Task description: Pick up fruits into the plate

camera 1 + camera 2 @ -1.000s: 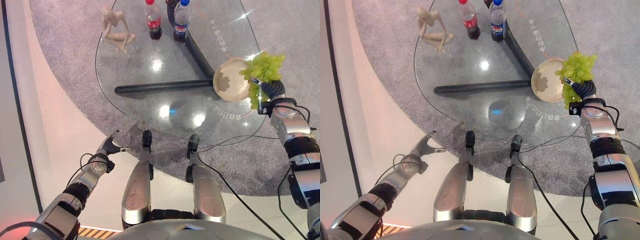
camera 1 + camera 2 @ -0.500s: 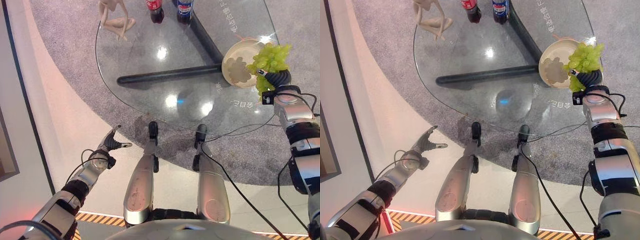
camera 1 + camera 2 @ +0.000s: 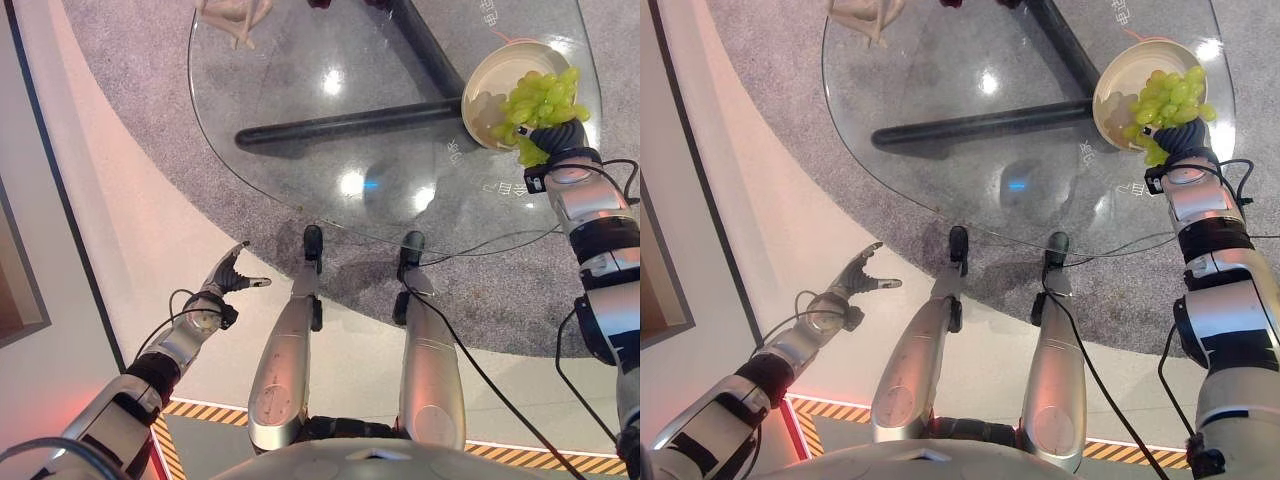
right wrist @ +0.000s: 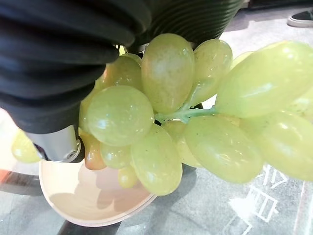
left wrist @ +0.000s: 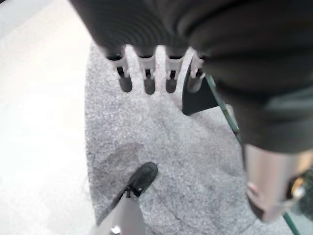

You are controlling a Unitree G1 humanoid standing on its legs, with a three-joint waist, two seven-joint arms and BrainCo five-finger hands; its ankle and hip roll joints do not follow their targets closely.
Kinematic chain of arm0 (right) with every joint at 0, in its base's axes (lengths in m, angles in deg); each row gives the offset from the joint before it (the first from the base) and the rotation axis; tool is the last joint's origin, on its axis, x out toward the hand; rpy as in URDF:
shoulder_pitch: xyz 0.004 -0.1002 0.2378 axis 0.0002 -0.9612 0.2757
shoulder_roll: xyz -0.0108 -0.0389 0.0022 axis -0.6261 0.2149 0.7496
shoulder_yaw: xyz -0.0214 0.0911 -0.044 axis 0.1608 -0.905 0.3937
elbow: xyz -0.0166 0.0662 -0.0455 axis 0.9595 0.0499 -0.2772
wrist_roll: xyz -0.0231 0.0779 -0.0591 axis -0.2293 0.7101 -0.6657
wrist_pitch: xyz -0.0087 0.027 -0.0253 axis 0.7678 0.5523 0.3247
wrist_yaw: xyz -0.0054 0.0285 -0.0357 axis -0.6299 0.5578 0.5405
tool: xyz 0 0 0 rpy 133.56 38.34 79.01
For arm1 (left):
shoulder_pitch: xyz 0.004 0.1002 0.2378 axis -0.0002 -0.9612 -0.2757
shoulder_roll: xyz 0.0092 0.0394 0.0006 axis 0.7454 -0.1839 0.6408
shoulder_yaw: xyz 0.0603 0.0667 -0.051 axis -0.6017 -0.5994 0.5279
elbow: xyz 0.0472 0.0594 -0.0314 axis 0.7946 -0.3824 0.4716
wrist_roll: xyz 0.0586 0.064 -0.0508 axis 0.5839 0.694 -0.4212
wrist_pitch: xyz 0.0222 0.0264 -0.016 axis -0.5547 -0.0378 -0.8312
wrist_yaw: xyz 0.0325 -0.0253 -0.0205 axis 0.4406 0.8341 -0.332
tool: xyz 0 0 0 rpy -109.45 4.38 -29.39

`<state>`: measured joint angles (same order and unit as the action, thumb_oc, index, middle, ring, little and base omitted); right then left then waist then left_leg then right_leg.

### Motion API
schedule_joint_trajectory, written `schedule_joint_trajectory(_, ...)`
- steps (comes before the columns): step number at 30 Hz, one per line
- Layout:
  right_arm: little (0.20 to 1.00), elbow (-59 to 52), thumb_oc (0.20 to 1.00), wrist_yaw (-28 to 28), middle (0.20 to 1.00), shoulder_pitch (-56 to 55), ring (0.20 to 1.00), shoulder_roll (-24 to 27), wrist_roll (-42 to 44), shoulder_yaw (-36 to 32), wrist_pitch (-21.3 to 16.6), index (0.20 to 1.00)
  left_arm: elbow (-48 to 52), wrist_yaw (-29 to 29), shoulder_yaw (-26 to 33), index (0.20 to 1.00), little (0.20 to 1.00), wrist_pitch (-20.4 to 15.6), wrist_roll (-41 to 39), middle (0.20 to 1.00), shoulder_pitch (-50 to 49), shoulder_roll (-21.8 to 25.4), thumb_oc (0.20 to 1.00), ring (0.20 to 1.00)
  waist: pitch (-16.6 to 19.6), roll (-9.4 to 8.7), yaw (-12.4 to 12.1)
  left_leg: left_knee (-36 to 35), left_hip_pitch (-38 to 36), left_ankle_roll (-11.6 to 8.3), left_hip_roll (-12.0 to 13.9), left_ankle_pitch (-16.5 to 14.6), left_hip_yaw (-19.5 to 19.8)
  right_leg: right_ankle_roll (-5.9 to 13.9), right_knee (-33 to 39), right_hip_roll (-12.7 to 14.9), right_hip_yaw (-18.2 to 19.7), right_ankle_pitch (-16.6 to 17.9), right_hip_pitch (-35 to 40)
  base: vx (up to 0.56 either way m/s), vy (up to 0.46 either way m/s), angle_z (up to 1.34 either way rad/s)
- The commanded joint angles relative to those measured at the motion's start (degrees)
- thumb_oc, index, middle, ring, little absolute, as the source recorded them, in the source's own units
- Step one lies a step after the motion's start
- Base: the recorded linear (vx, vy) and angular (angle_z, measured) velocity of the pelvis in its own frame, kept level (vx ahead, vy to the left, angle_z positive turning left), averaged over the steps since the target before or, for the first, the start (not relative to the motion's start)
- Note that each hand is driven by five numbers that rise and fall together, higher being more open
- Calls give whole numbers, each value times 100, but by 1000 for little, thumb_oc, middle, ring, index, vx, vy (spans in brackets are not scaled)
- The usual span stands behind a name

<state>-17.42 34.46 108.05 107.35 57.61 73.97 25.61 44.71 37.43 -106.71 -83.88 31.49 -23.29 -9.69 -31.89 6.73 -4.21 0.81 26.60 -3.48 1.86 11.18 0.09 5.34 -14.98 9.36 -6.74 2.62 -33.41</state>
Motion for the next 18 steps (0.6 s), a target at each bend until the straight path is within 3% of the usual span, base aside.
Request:
schedule_joint_trajectory(1,391,22,391,404,391,415,391,564,-200,365,-7,391,102,127,-267,1000,1000,-66,-190,1000,-135,89,1000,1000,210,243,-29,867,190,191,-430,-1061,-10,-218,-140,-441,-386,-446,18,0,0,0)
schedule_joint_trajectory(2,853,-8,853,508,853,449,853,561,-228,389,27,853,120,117,-271,1000,1000,-63,-204,1000,-142,93,1000,1000,210,248,-33,863,203,194,-429,-1057,-14,-218,-152,-446,-381,-448,-4,0,0,0)
schedule_joint_trajectory(3,1000,-25,1000,599,1000,467,1000,559,-266,389,34,1000,133,121,-276,1000,1000,-54,-206,1000,-149,85,1000,1000,210,249,-34,864,211,194,-428,-1058,-16,-218,-154,-448,-382,-450,-12,0,0,0)
schedule_joint_trajectory(11,1000,-185,1000,1267,1000,649,1000,589,-787,489,126,1000,104,172,-325,1000,1000,-95,-222,1000,-191,-17,1000,1000,210,267,-26,927,261,200,-443,-1064,-44,-213,-236,-450,-355,-467,-79,0,0,0)
schedule_joint_trajectory(18,1000,-323,1000,1472,1000,726,1000,628,-980,621,283,1000,58,162,-334,1000,1000,-119,-259,1000,-175,-20,1000,1000,210,245,-19,960,287,206,-450,-1063,-43,-210,-283,-456,-345,-473,-113,0,0,0)
